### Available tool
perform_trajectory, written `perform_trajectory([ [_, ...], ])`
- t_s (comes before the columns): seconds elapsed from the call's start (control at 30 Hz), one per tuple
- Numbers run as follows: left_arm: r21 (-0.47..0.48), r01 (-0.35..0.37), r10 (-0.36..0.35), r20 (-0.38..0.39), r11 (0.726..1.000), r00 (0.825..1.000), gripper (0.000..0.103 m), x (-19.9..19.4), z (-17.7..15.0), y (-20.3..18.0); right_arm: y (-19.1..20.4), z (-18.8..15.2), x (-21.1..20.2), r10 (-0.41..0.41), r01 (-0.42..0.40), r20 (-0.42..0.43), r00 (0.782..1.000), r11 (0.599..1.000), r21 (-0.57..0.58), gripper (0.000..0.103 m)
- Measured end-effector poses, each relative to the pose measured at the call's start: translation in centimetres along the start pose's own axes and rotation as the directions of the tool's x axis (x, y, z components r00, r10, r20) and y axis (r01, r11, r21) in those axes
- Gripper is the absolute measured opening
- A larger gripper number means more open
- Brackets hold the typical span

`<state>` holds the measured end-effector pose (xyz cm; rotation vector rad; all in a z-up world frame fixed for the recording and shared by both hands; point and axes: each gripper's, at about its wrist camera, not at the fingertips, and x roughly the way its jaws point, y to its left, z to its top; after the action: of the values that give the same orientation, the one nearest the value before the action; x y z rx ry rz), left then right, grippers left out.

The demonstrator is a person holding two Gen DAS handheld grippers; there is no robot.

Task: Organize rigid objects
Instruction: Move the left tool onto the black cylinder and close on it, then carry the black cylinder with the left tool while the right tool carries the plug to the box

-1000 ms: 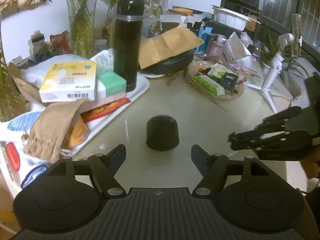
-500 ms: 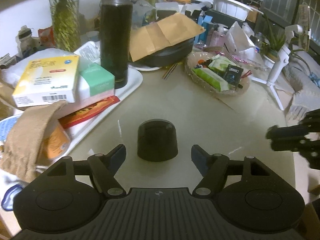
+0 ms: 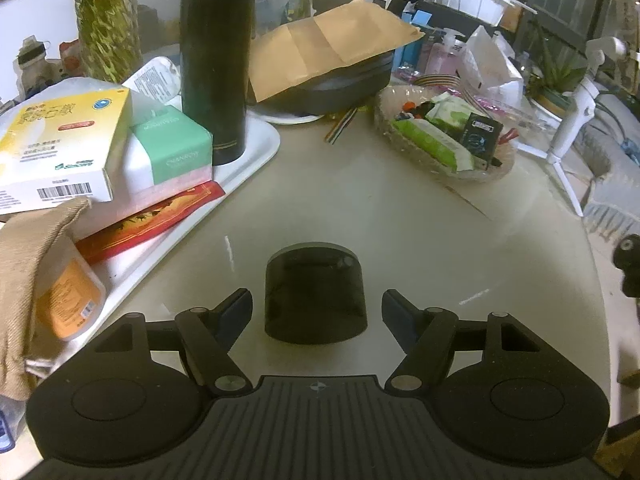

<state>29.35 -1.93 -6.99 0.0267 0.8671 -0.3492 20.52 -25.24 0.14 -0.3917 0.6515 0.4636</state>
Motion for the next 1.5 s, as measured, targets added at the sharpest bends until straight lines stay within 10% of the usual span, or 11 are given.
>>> perform_trajectory([
  [0.57,-0.002,0.012,-0.012,-0.012,1.0,1.0,0.056,-0.2,0.0,-0.1,0.5,-0.8,-1.3,-0.022,0.022,-0.009,1.0,1.0,-0.015,0.02],
  [1.5,0.075,0.054,-0.062,0.108,0.996,0.992,0.056,-13.8,-1.2,-3.8,2.1,-0.5,-5.1,0.138,-0.114,-0.074,0.988,0.959,0.261,0.02],
])
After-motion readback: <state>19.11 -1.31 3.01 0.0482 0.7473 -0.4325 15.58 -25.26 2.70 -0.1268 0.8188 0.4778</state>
